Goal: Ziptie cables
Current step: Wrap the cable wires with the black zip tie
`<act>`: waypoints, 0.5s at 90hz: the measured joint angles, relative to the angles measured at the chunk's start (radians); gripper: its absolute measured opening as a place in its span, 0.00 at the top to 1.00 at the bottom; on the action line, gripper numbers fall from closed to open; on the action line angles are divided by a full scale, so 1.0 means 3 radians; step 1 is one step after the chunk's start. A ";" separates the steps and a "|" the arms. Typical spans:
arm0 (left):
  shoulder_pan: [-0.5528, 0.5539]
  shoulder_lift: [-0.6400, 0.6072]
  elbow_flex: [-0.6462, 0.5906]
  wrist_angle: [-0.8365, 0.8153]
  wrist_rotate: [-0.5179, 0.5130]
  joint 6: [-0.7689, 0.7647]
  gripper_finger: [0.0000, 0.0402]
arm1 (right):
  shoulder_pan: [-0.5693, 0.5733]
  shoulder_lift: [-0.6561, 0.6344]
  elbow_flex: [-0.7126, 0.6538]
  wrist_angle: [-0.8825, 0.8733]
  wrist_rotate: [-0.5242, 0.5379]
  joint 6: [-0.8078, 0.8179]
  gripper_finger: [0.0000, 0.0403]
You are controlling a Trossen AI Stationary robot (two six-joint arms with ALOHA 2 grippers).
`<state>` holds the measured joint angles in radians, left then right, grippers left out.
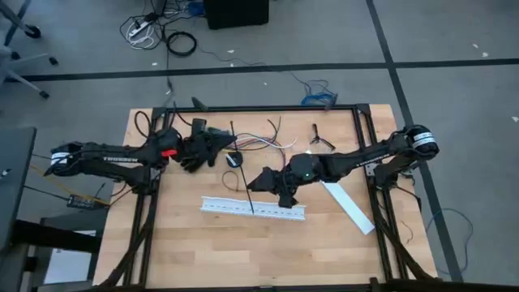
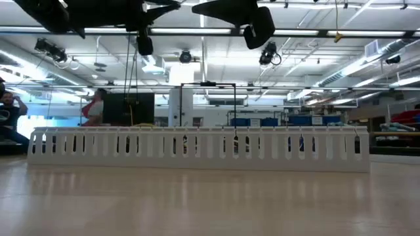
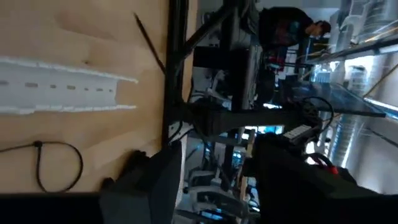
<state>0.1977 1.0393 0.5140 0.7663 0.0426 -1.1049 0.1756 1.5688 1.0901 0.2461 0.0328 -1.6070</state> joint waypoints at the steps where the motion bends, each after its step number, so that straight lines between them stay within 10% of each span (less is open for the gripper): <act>1: 0.0000 0.0000 0.0000 0.0000 0.0000 0.0000 1.00 | 0.0002 0.0000 0.0000 -0.0002 -0.0001 0.0009 0.49; 45: 0.0000 0.0063 0.0000 0.0157 -0.0342 0.0021 1.00 | 0.0022 0.0001 0.0000 -0.0054 -0.0026 0.0238 0.52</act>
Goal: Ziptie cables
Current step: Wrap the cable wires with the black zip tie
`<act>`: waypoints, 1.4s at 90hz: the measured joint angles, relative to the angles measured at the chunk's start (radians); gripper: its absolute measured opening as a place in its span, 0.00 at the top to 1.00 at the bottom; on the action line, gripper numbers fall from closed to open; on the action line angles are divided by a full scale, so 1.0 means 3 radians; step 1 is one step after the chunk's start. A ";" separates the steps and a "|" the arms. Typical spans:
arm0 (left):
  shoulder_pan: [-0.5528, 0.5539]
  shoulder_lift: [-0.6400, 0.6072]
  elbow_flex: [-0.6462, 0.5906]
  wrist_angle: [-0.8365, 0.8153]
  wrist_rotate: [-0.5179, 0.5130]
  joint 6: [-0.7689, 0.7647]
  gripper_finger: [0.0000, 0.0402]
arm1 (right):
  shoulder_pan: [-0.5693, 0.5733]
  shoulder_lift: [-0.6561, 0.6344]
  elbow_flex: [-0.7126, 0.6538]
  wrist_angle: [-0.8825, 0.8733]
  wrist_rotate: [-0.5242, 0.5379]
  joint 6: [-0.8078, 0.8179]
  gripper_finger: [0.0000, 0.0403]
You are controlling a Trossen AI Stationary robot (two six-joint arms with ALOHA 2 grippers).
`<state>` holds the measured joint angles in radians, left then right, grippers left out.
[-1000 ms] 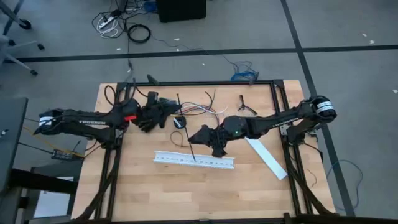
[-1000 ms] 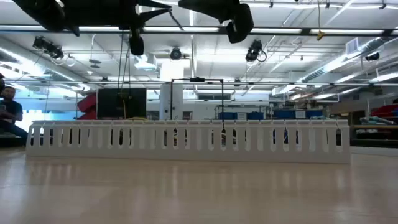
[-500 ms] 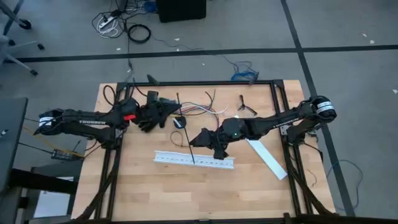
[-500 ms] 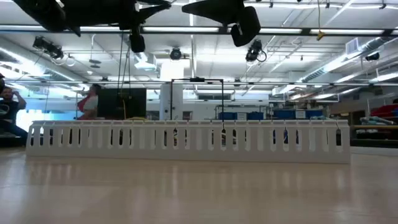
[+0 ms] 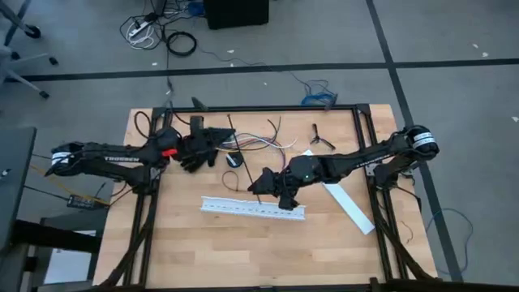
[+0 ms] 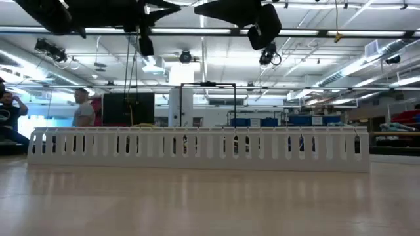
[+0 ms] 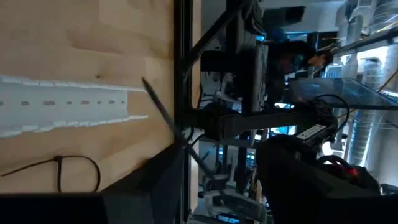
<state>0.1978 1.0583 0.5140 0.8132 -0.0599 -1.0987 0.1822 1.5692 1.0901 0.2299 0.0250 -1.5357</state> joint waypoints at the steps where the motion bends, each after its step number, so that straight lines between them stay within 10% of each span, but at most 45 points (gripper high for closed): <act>1: 0.0000 0.0006 0.0000 0.0008 0.0001 0.0004 1.00 | 0.0000 0.0000 0.0000 0.0001 -0.0001 0.0001 0.52; 70: 0.0005 0.0030 0.0001 0.0017 0.0022 0.0630 1.00 | 0.0000 0.0000 0.0000 0.0029 0.0113 0.0438 0.81; 93: 0.0013 0.0030 0.0001 0.0050 0.0061 0.1207 1.00 | -0.0045 0.0000 0.0000 0.0107 0.0089 0.1559 0.99; 126: -0.0569 0.0090 0.0001 0.0081 0.0064 0.3522 1.00 | -0.0380 0.0000 -0.0001 0.0227 -0.0534 0.3989 1.00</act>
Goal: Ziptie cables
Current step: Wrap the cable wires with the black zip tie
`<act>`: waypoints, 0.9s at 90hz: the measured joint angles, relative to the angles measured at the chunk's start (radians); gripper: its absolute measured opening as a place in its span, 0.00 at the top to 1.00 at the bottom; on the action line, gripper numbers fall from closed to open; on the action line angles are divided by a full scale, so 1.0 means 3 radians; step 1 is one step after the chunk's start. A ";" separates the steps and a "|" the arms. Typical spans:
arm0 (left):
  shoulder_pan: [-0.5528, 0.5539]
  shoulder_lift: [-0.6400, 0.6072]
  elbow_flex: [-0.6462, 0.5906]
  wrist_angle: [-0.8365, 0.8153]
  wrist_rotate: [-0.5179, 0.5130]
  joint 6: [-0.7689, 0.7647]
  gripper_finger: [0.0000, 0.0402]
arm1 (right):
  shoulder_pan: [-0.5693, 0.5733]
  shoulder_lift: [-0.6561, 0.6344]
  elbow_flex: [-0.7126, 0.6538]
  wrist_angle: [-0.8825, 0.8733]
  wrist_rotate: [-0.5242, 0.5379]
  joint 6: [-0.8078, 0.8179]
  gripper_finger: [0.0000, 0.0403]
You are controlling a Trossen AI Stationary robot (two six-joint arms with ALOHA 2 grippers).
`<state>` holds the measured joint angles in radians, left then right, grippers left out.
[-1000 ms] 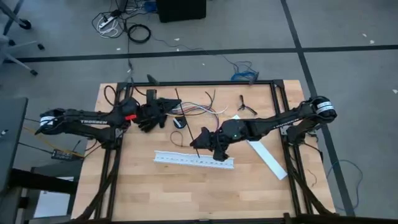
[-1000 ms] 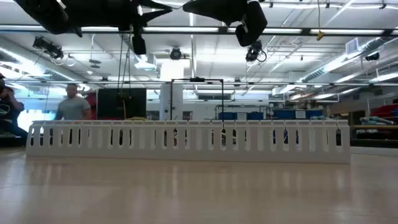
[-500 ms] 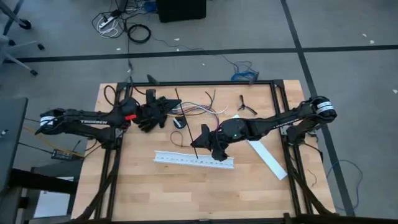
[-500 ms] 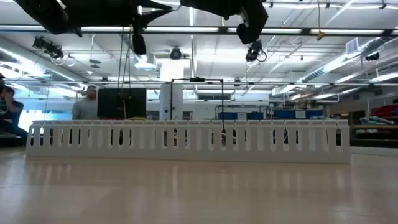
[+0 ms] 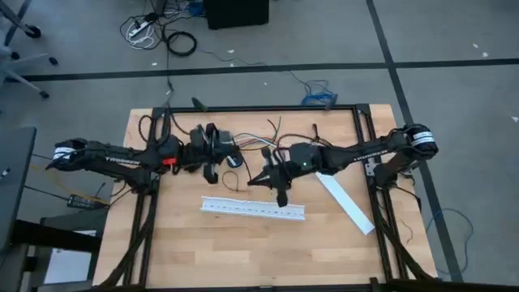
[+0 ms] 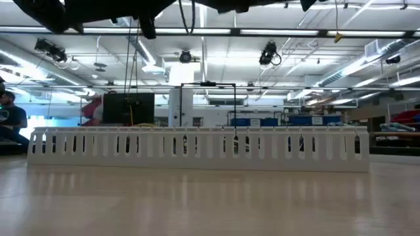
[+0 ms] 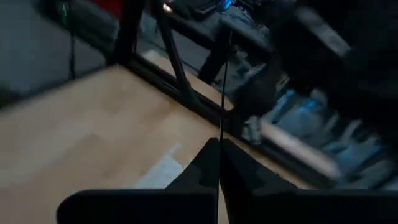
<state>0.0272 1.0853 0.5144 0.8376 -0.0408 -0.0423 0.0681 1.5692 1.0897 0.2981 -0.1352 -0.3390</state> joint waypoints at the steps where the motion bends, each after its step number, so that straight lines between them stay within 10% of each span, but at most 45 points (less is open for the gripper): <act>1: -0.0022 0.0003 0.0000 0.0002 -0.0020 0.0059 1.00 | -0.0012 0.0000 -0.0001 0.0001 -0.0007 0.0055 1.00; 33: -0.0463 0.0409 0.0000 -0.0130 -0.1011 0.1518 1.00 | -0.0350 0.0000 -0.0466 0.0752 -0.0388 0.1717 1.00; 81: -0.0602 0.0662 0.0374 -0.0545 -0.1762 0.2930 1.00 | -0.0366 0.0000 -0.0674 0.1000 -0.0691 0.2149 1.00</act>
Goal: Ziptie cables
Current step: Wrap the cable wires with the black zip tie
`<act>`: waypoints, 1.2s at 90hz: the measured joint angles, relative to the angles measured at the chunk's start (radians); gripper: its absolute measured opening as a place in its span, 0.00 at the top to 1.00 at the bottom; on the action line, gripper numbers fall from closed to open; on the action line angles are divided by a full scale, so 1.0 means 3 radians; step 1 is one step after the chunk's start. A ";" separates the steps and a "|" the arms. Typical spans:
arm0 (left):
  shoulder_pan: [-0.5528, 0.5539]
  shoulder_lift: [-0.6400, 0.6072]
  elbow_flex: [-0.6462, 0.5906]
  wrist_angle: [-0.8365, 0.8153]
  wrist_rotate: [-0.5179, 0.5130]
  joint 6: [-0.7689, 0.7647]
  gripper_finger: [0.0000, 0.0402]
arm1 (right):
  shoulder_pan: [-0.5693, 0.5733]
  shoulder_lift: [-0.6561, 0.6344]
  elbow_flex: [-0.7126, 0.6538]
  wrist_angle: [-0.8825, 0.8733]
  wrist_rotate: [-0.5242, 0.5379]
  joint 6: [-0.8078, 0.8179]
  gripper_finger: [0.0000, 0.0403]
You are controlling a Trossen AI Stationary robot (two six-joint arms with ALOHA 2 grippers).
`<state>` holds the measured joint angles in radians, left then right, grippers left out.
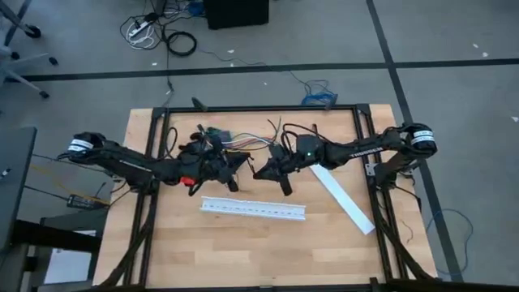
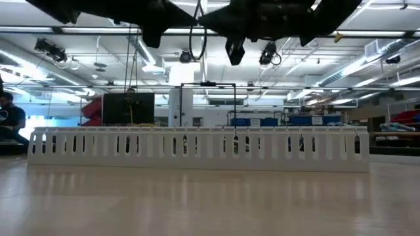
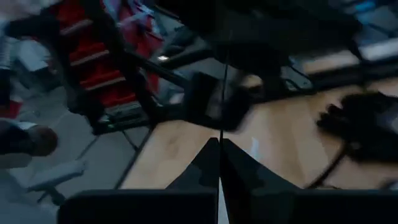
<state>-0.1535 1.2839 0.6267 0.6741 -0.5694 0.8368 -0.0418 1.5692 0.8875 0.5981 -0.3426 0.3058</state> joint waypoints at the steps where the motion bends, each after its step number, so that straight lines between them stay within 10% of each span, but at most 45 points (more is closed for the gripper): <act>1: 0.0000 0.0000 0.0001 -0.0016 -0.0003 0.0011 1.00 | 0.0001 0.0000 0.0000 0.0003 -0.0015 0.0000 1.00; 108: -0.0041 0.0000 0.0001 -0.0044 -0.0108 0.0079 1.00 | -0.0203 0.0000 0.0001 0.0059 -0.0329 -0.0051 1.00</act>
<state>-0.1658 1.2839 0.6270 0.6609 -0.6018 0.8605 -0.1028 1.5692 0.8879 0.6157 -0.4412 0.2906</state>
